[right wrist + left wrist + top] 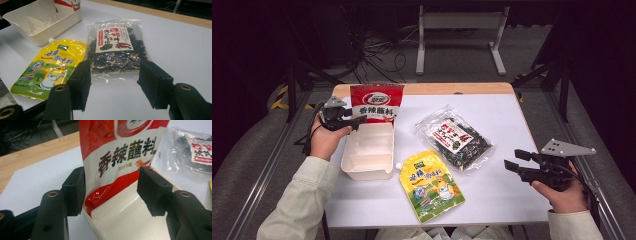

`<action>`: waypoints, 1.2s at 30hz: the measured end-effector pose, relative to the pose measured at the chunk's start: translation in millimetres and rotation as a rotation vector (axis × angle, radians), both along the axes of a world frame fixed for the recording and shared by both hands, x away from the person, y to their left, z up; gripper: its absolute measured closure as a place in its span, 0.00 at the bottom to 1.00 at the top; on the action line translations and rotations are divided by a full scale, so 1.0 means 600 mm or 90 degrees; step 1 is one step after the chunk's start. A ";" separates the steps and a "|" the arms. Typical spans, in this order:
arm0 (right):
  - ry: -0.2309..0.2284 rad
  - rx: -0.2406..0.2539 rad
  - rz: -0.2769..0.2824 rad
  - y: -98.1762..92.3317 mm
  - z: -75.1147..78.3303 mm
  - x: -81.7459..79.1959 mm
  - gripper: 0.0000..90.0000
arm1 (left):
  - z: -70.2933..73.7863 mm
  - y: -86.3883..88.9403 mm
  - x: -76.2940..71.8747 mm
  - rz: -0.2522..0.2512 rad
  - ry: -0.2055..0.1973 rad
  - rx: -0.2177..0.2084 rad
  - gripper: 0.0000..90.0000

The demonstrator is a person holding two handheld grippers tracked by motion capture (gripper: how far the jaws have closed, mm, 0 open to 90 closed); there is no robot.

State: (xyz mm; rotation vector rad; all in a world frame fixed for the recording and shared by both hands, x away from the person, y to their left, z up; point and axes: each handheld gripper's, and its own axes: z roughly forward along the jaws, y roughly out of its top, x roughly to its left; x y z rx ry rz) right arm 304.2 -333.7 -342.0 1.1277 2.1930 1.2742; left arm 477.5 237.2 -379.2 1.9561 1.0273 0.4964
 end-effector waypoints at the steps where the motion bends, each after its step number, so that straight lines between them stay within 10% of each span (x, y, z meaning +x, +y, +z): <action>1: 0.004 0.003 -0.003 0.000 0.000 0.000 0.45 | 0.003 0.000 -0.004 -0.001 0.000 -0.005 0.45; 9: 0.014 0.004 -0.017 -0.002 -0.003 0.008 0.41 | 0.016 0.011 -0.036 -0.010 -0.029 -0.054 0.38; 21: 0.026 0.004 0.007 0.018 0.000 0.035 0.48 | 0.032 0.016 -0.106 0.011 -0.071 -0.054 0.31; 36: 0.030 -0.041 0.016 0.047 0.009 0.100 0.47 | 0.045 0.001 -0.189 -0.025 -0.036 -0.073 0.20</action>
